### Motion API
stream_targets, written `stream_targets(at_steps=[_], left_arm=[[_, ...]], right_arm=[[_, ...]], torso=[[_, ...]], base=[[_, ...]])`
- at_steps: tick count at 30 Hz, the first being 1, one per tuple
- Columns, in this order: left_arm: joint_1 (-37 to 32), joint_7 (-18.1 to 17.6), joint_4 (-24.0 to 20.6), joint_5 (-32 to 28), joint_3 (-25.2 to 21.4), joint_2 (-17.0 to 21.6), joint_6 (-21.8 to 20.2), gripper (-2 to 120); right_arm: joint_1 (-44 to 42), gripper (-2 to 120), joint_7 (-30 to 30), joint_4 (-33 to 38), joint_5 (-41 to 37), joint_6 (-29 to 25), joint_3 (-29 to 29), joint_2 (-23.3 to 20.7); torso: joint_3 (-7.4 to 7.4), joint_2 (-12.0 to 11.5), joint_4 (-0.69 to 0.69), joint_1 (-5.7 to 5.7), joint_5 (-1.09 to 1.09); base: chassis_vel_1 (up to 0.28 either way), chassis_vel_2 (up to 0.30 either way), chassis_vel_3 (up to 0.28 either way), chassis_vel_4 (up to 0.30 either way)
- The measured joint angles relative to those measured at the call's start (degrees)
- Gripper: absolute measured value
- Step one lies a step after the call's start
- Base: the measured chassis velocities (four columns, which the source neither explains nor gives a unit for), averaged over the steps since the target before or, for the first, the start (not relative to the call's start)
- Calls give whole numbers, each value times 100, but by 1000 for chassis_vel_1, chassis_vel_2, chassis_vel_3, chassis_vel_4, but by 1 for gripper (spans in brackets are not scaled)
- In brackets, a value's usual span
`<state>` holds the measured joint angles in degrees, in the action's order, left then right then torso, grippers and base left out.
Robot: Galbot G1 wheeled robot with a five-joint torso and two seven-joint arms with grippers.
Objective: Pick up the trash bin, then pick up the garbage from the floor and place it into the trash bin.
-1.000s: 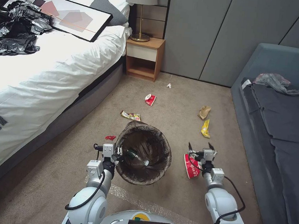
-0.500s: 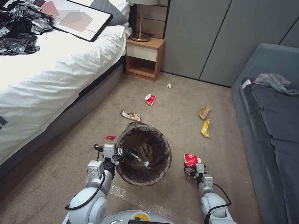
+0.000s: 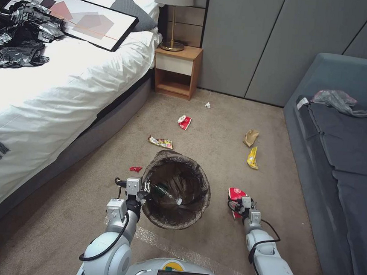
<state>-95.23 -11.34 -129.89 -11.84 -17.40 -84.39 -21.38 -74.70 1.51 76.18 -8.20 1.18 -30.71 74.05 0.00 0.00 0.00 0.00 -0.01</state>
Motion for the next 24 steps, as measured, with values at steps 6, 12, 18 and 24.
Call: stream_targets(at_steps=[6,12,18,24], left_arm=[[-61,5,-27,58,11,-9,27,3],[-111,5,-67,100,7,-16,28,3],[-94,4,-79,111,5,-26,29,3],[-42,2,-38,109,26,-41,26,3]], right_arm=[[571,100,101,-802,18,-310,-33,0],[942,100,128,-1527,98,-484,-49,15],[907,91,151,-1811,145,-695,-132,-43],[890,69,146,-1896,195,-838,-152,11]], torso=[[0,0,0,0,0],[0,0,1,0,2],[0,0,-2,0,-1],[0,0,0,0,0]], base=[[0,0,0,0],[0,0,0,0],[0,0,0,0],[0,0,0,0]])
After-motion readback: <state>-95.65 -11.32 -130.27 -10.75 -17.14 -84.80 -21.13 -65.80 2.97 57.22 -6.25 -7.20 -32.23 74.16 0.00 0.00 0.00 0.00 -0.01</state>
